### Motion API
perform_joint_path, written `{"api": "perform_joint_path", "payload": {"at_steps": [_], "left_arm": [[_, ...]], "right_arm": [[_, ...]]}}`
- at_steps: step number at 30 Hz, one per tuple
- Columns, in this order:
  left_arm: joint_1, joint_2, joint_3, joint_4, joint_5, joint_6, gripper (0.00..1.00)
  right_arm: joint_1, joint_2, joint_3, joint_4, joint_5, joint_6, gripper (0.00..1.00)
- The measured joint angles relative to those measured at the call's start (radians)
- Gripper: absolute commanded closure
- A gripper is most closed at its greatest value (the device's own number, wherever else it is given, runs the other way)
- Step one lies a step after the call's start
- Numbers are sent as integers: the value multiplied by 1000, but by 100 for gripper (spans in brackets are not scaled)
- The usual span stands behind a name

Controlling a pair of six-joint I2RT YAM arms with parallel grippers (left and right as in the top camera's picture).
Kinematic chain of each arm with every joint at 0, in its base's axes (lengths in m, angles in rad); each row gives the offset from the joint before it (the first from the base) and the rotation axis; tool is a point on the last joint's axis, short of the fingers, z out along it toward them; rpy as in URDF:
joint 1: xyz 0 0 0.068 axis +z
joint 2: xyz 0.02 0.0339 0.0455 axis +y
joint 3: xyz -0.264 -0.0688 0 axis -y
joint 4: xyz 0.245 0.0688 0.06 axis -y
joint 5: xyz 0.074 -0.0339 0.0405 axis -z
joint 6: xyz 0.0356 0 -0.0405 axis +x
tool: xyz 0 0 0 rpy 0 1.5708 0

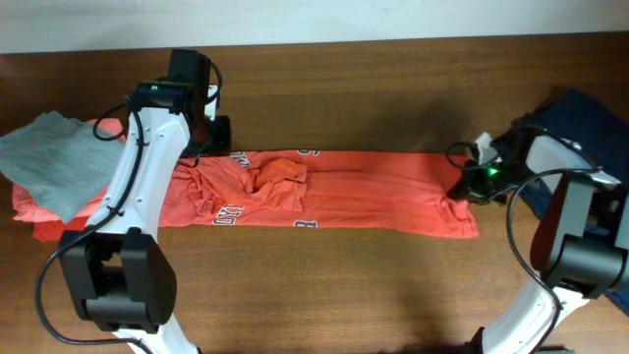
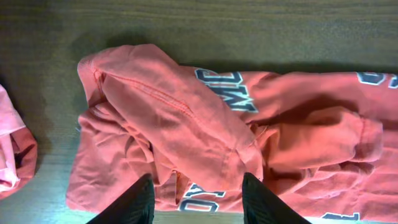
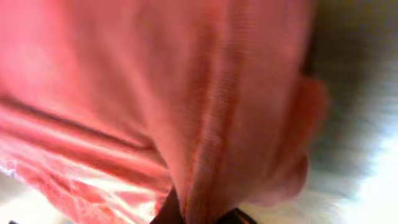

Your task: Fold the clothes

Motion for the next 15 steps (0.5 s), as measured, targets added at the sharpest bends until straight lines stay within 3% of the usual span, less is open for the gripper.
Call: {"api": "perform_joint_path", "payload": {"at_steps": [8, 15], "left_arm": [[0, 0, 0, -19, 0, 0, 55], [0, 0, 0, -22, 0, 0, 54]], "right_arm": [[-121, 10, 255, -238, 230, 69, 96], [66, 10, 441, -438, 285, 94, 96]]}}
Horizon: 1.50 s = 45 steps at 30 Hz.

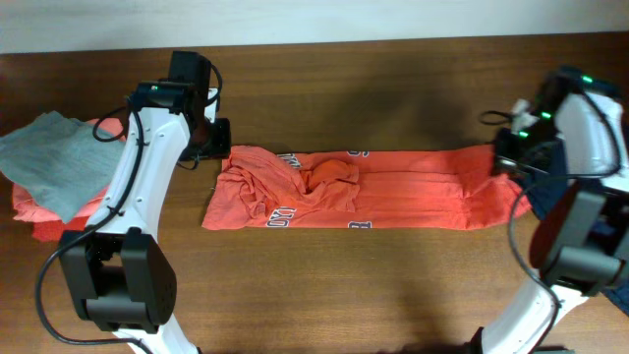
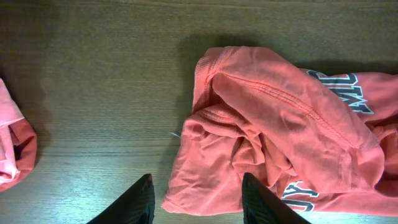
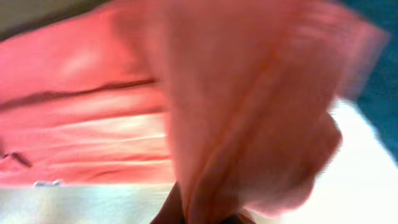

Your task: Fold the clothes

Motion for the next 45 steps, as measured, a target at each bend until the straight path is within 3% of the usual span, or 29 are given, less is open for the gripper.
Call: {"api": "perform_joint_path", "payload": {"at_steps": [13, 15, 17, 21, 23, 25, 33, 45], "left_arm": [[0, 0, 0, -7, 20, 0, 55], [0, 0, 0, -8, 24, 0, 55], [0, 0, 0, -11, 27, 0, 54], [0, 0, 0, -15, 27, 0, 55], [0, 0, 0, -17, 27, 0, 55], [0, 0, 0, -17, 27, 0, 55], [0, 0, 0, -18, 28, 0, 55], [0, 0, 0, -22, 28, 0, 54]], "right_arm": [[507, 50, 2, 102, 35, 123, 95], [542, 78, 2, 121, 40, 131, 82], [571, 95, 2, 135, 45, 137, 81], [594, 97, 2, 164, 45, 135, 76], [595, 97, 2, 172, 20, 107, 60], [595, 97, 2, 188, -13, 77, 58], [595, 98, 2, 257, -52, 26, 60], [489, 97, -6, 122, 107, 111, 65]]}}
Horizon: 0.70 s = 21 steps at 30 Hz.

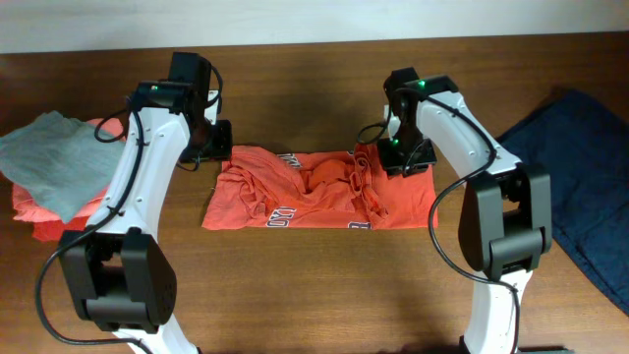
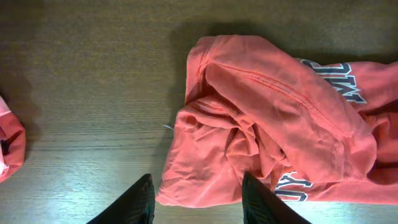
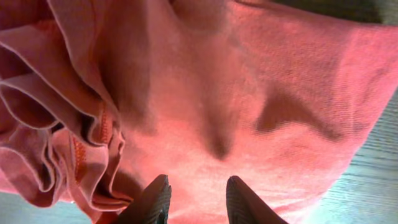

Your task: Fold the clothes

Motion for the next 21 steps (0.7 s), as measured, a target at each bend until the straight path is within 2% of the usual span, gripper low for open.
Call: {"api": "perform_joint_path", "payload": {"at_steps": [8, 13, 18, 21], "left_arm": [[0, 0, 0, -14, 3, 0, 54], [0, 0, 0, -16, 3, 0, 55], [0, 0, 0, -30, 3, 0, 54], [0, 0, 0, -32, 3, -1, 38]], "right_arm": [[80, 0, -100, 108, -37, -1, 65], [153, 0, -102, 161, -120, -44, 65], [163, 0, -91, 161, -145, -61, 65], [145, 0, -20, 90, -144, -61, 66]]}}
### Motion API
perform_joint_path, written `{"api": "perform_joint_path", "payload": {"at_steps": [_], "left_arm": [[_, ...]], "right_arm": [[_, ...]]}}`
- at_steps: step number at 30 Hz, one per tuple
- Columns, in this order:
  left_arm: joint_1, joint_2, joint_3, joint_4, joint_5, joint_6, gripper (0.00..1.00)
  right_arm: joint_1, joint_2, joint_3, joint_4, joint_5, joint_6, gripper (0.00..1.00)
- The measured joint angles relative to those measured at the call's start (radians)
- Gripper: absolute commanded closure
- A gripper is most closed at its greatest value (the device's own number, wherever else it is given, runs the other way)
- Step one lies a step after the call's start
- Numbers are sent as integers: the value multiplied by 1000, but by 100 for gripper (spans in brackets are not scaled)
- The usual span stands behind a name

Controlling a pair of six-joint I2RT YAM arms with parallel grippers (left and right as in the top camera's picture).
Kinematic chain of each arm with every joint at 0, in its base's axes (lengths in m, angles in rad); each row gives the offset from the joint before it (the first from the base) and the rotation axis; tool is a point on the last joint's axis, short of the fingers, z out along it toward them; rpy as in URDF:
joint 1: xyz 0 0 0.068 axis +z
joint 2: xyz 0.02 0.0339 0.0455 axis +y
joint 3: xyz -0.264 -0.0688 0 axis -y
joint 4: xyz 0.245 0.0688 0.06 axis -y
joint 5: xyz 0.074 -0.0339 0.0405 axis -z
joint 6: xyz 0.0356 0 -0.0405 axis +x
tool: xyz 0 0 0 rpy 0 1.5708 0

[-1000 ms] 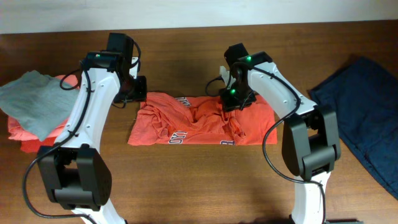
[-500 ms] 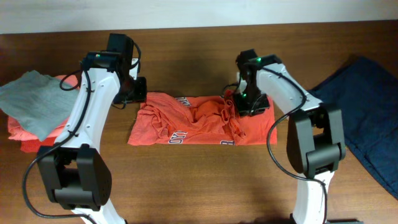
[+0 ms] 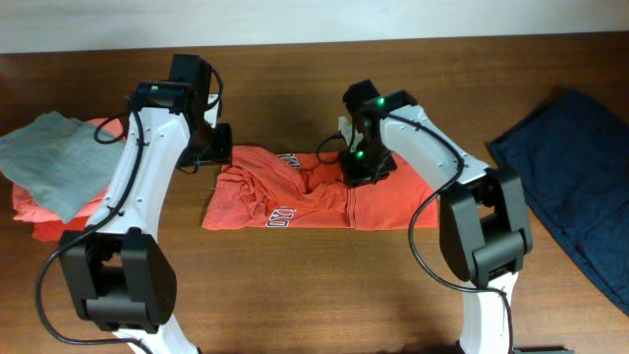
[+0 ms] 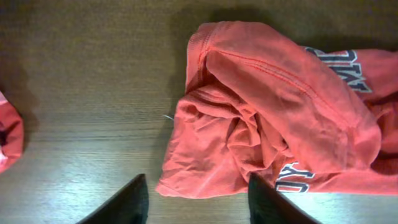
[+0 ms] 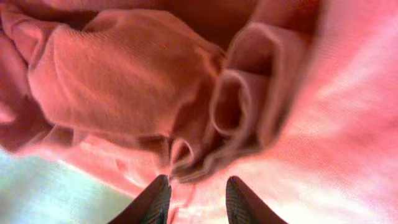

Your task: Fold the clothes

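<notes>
An orange sweatshirt (image 3: 324,202) with dark lettering lies folded and rumpled at the table's middle. My left gripper (image 3: 218,146) hangs open just off its upper left corner. In the left wrist view the crumpled hem (image 4: 249,124) lies ahead of the left gripper (image 4: 196,206), with nothing between the fingers. My right gripper (image 3: 360,167) is open low over the bunched folds near the garment's centre. The right wrist view shows these rolled folds (image 5: 186,99) close ahead of the right gripper (image 5: 198,200), which grips nothing.
At the left edge a grey cloth (image 3: 44,157) lies on a pile of orange clothing (image 3: 29,214). A dark blue garment (image 3: 570,167) is spread at the far right. Bare wood table (image 3: 314,285) runs along the front.
My right gripper has moved left, from over the flat right part of the sweatshirt to over its bunched middle. The left gripper and the garment stay about where they were.
The sweatshirt first lay stretched long across the table, my right gripper shut on its right end. Then that end was held up at the far right and the garment had shifted rightward. Later the end lay folded over, the gripper open, now over the middle.
</notes>
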Motion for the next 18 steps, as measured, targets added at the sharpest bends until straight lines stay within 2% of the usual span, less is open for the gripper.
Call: {"api": "perform_joint_path", "payload": {"at_steps": [7, 18], "left_arm": [[0, 24, 0, -1, 66, 32, 33], [0, 255, -2, 34, 127, 84, 31]], "right_arm": [[-105, -45, 127, -168, 92, -1, 67], [-312, -96, 154, -270, 148, -22, 66]]}}
